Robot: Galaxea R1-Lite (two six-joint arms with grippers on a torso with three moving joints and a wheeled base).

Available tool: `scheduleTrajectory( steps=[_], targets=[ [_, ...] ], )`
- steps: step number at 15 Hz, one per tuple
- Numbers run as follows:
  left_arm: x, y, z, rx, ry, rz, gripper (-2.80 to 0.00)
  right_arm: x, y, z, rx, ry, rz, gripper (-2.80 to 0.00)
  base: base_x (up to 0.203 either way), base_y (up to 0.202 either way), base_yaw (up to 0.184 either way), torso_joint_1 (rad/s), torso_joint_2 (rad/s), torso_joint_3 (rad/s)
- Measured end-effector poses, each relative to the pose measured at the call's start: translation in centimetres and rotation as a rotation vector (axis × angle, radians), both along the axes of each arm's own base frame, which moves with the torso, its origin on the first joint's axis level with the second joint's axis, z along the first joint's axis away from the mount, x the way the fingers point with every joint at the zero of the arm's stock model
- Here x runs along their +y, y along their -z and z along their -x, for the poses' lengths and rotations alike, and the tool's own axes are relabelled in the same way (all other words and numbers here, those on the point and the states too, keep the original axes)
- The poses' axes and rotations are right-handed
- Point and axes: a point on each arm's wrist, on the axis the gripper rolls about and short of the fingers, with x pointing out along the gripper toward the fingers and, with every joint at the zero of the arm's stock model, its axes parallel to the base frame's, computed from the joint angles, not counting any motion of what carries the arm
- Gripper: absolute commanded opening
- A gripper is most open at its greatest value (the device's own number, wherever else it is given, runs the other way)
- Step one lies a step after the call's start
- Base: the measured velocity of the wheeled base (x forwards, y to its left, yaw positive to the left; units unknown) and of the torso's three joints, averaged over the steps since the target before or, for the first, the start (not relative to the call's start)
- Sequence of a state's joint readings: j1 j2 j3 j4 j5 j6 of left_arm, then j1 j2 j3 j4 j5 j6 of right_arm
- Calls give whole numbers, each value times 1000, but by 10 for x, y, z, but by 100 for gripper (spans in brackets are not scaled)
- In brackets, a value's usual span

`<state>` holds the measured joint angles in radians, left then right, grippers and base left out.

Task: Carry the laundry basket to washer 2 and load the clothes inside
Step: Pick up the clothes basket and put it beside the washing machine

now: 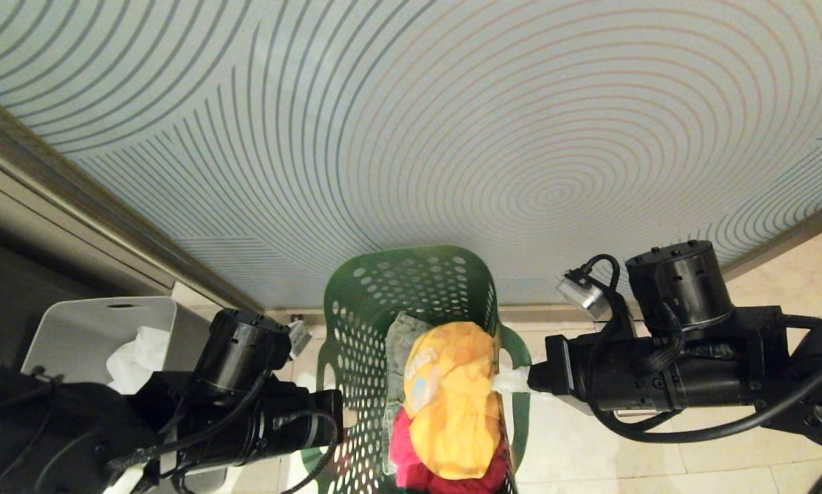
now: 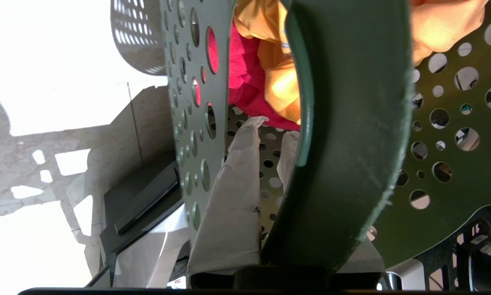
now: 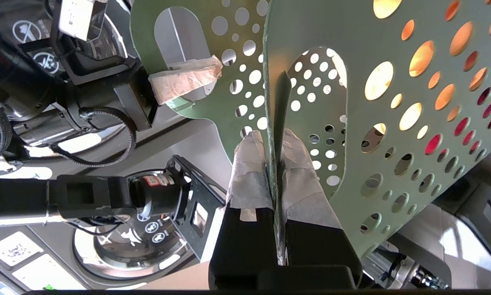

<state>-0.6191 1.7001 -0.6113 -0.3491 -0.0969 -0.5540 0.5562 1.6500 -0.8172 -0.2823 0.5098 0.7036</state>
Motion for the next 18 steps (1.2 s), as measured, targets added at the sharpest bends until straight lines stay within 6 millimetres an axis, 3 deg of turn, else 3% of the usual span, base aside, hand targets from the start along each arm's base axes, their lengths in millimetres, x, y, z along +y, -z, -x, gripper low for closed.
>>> scheduleTrajectory(
  steps=[9,18],
  targets=[
    [2,-7,11,-7,20,3,-280,-4,-11,7,-14,-2,-7,-280,0,0,0,2,1,203],
    [7,-26,24,-17,39,8,-280,-4,-35,15,-80,-12,-46,-280,0,0,0,0,1,200]
  ],
)
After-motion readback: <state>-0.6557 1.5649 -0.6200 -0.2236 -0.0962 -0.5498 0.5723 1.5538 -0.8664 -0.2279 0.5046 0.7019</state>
